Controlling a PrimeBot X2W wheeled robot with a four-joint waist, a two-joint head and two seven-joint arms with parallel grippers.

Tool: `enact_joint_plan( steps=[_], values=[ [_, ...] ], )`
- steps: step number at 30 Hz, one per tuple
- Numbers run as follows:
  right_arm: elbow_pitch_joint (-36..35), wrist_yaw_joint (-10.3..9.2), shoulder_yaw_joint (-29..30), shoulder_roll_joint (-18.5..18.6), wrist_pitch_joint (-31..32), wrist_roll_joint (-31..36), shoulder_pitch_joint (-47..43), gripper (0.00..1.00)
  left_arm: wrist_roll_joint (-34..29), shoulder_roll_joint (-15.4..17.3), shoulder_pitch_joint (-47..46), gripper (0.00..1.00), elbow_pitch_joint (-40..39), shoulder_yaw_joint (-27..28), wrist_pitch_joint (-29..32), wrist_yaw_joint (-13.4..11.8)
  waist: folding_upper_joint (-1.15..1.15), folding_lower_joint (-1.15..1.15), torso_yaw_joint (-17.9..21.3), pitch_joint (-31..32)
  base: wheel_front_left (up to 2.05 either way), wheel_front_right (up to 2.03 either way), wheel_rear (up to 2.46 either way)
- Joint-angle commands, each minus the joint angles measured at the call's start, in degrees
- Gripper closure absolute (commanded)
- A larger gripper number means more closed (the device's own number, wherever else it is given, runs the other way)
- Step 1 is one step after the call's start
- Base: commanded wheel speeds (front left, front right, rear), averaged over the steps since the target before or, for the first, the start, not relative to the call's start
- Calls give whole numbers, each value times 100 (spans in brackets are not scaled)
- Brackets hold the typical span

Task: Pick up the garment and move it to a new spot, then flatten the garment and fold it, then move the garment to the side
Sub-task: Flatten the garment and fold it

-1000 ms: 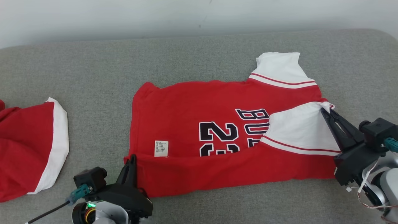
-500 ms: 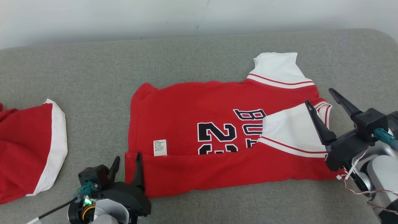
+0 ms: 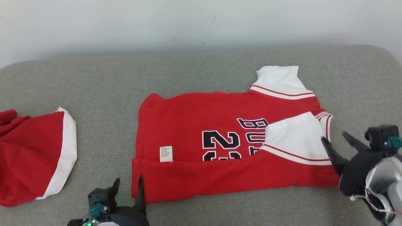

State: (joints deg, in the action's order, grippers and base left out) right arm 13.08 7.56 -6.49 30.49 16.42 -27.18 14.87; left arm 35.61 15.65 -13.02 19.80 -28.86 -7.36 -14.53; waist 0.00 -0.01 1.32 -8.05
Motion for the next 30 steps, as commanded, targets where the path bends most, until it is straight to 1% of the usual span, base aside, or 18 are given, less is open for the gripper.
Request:
enact_joint_plan(
  steps=[1,2,4,10,14,21,25,26,28,29,30],
  values=[
    [-114,-15,162,-119,306,24,-238,0,-36,28,74,0,-37,-56,73,-32,0,1,3,22,0,0,0],
    [-114,-15,162,-119,306,24,-238,0,-36,28,74,0,-37,-56,73,-32,0,1,3,22,0,0,0],
    [-313,-15,427,-246,705,122,-451,0,-103,52,76,0,-27,-143,181,-70,0,1,17,21,0,0,0],
    [-628,-15,1077,-757,1335,654,-761,0,-326,94,-176,0,229,-364,529,-236,0,1,109,-102,0,0,0],
    [-565,-15,1268,-1026,1541,966,-695,0,-343,52,-296,0,452,-445,697,-255,0,1,138,-210,0,0,0],
    [-311,-15,1572,-1326,1677,1436,-469,0,-372,17,-415,0,734,-573,941,-281,0,1,95,-352,0,0,0],
    [-123,-16,1860,-1482,1781,1762,-367,0,-289,-47,-385,0,805,-681,1103,-183,0,1,45,-403,0,0,0],
    [-83,-15,1917,-1529,1825,1824,-346,0,-264,-71,-362,18,806,-707,1160,-148,0,1,33,-414,0,0,0],
    [-12,-16,1994,-1618,1908,1920,-314,0,-197,-103,-311,59,812,-774,1287,-100,0,1,18,-429,0,0,0],
    [24,-15,2005,-1660,1967,1949,-319,0,-158,-128,-276,92,806,-804,1352,-60,0,1,14,-432,0,0,0],
    [56,-15,2028,-1698,2020,1991,-320,0,-127,-148,-231,100,803,-831,1419,-40,0,1,12,-435,0,0,0]
  ],
)
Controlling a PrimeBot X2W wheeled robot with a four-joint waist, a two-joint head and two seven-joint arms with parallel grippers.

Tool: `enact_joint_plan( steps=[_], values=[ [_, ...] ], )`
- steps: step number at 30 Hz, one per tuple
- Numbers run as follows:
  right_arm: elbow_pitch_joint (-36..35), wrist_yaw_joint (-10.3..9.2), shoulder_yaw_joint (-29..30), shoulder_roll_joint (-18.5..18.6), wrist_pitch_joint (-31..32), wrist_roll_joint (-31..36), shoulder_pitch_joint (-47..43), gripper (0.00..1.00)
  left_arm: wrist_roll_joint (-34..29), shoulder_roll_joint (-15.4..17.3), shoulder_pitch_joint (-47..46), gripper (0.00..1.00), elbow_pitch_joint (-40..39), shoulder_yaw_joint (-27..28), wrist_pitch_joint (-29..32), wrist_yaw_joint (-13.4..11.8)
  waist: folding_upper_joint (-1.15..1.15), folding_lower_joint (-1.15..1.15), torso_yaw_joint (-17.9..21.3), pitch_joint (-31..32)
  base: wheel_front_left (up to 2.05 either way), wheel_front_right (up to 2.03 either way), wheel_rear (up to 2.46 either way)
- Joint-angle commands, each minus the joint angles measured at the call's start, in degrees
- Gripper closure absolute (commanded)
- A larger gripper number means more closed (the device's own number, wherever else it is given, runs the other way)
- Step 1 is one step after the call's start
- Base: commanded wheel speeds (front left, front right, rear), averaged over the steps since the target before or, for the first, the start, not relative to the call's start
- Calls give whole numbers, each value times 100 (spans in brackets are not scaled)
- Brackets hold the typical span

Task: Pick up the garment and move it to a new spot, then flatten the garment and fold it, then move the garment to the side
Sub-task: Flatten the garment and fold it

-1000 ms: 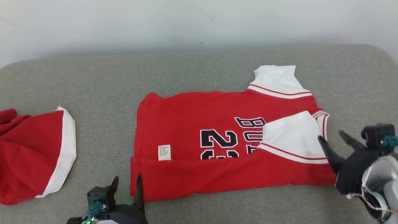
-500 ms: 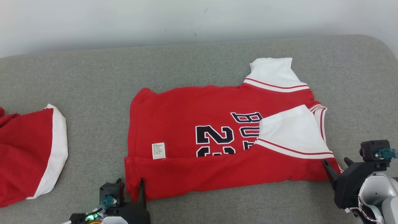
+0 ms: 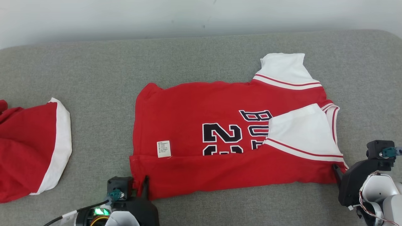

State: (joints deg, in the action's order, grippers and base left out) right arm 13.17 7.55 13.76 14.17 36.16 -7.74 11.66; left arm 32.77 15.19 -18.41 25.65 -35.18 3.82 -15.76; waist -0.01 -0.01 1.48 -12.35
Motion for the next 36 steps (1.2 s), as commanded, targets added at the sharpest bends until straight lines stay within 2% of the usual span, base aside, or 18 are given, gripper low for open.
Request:
enact_joint_plan(
  steps=[1,7,8,9,16,20,26,33,34,35,36],
  values=[
    [79,-14,31,-113,100,72,4,0,171,-111,344,100,222,-224,361,123,1,1,-3,-8,0,0,0],
    [226,-14,118,-315,433,175,-44,0,232,-63,449,100,121,-255,456,135,1,1,-5,12,0,0,0],
    [231,-14,108,-341,477,115,-53,61,243,-56,457,100,110,-258,463,136,1,1,-3,20,0,0,0],
    [211,-14,85,-359,485,70,-65,100,256,-52,462,100,93,-261,466,139,1,1,-2,30,0,0,0],
    [-66,-15,154,-288,609,-168,-284,100,312,39,542,100,-98,-268,518,186,1,1,14,169,0,0,0],
    [-477,-15,333,-315,680,-282,-552,100,361,187,700,100,-338,-255,561,151,1,1,31,294,0,0,0],
    [-1211,-15,711,-627,883,-303,-1171,100,433,392,1051,100,-857,-245,724,-43,1,1,44,443,0,0,0],
    [-1598,-15,796,-846,995,-295,-1436,100,522,477,1309,100,-1371,-211,876,-206,1,1,61,482,0,0,0],
    [-1624,-15,777,-856,972,-281,-1444,79,468,514,1292,67,-1412,-201,803,-214,1,1,65,483,0,0,0],
    [-1638,-15,795,-880,935,-291,-1441,0,447,532,1284,0,-1439,-191,765,-218,1,1,71,485,0,0,0],
    [-1657,-15,788,-894,902,-296,-1432,0,430,534,1274,0,-1462,-173,723,-235,1,1,74,488,0,0,0]
  ],
)
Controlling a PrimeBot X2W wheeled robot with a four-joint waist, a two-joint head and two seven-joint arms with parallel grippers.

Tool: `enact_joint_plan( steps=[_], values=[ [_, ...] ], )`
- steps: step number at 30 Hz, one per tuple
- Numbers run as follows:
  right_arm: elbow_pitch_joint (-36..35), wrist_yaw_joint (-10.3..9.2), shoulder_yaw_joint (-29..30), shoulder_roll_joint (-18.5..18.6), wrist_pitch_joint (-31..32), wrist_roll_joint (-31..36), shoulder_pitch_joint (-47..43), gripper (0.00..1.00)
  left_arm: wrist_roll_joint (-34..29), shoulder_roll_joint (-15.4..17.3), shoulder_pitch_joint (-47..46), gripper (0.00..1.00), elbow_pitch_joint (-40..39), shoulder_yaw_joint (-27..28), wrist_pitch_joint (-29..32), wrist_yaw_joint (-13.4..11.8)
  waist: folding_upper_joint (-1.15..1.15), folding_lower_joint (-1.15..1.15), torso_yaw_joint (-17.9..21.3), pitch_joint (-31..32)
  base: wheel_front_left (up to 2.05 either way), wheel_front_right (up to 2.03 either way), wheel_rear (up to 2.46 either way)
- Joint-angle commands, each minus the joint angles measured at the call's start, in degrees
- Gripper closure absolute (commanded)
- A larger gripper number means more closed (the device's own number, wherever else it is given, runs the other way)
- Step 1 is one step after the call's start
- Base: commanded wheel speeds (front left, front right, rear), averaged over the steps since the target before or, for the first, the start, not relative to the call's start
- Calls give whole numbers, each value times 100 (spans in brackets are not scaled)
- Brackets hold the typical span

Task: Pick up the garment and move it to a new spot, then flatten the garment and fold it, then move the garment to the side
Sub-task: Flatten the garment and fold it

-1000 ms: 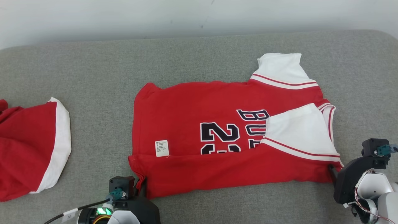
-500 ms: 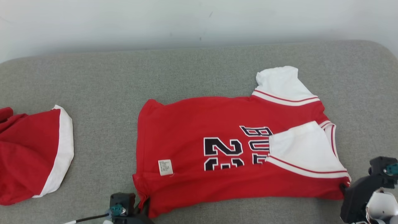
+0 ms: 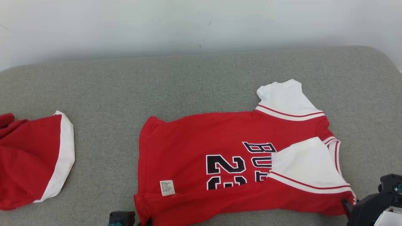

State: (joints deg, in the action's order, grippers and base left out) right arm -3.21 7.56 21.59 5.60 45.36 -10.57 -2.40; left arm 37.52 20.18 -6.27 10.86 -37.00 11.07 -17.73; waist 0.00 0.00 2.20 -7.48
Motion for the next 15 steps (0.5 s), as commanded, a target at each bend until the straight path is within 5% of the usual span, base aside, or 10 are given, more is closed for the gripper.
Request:
enact_joint_plan(
  steps=[1,15],
  values=[
    [-27,-16,-9,-42,-43,-8,-16,0,-76,47,35,0,-4,31,-63,-57,0,0,4,2,0,0,0],
    [-504,-16,155,105,-645,125,400,0,-162,281,-343,0,-276,535,-630,-320,0,0,-11,29,0,0,0]
  ],
)
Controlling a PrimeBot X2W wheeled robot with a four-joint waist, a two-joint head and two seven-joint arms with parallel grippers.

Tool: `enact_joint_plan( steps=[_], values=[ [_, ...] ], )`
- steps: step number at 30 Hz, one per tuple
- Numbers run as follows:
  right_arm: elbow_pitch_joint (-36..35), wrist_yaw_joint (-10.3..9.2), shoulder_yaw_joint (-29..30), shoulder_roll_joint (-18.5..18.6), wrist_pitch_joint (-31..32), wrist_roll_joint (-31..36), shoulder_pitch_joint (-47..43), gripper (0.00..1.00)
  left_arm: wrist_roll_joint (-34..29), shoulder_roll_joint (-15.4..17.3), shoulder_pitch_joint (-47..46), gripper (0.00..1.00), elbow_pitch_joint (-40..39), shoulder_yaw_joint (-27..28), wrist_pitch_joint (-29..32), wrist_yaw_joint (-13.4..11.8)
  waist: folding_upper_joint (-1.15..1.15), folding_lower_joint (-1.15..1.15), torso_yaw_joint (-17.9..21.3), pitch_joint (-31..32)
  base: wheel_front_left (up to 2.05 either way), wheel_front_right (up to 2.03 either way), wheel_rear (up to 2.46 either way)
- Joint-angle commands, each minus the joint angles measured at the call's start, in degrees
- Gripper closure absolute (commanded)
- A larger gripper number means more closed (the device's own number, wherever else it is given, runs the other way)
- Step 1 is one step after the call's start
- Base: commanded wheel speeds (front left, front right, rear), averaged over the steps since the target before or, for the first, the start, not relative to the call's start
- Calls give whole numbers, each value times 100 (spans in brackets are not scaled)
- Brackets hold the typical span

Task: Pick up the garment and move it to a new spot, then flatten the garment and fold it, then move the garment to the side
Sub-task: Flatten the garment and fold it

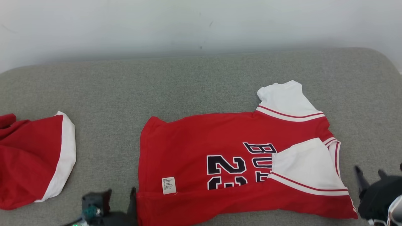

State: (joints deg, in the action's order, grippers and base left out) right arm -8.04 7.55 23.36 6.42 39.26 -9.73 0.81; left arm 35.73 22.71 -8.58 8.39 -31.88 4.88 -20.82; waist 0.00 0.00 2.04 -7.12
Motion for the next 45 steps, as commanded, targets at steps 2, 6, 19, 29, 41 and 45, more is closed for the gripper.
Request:
enact_joint_plan(
  steps=[2,6,19,29,41,45],
  values=[
    [-28,-14,-117,112,-133,76,286,0,-22,69,-339,0,-80,59,46,38,0,0,26,-53,0,0,0],
    [195,-14,-554,336,-242,98,911,0,-65,72,-1013,0,96,39,293,206,0,0,85,-237,0,0,0],
    [1446,-15,-1789,1218,-284,-73,2893,0,-88,-477,-3277,0,1700,-296,1400,735,0,0,159,-987,0,0,0],
    [1933,-15,-2226,1511,-478,-205,3487,0,-74,-616,-4137,0,2411,-378,1866,873,0,0,181,-1256,0,0,0],
    [2191,-14,-2364,1587,-534,-305,3759,0,44,-618,-4355,2,2658,-554,2461,1068,0,0,220,-1416,0,0,0],
    [2254,-15,-2452,1560,-502,-264,3912,0,-12,-610,-4429,26,2727,-647,2551,1130,0,0,238,-1486,0,0,0]
  ],
)
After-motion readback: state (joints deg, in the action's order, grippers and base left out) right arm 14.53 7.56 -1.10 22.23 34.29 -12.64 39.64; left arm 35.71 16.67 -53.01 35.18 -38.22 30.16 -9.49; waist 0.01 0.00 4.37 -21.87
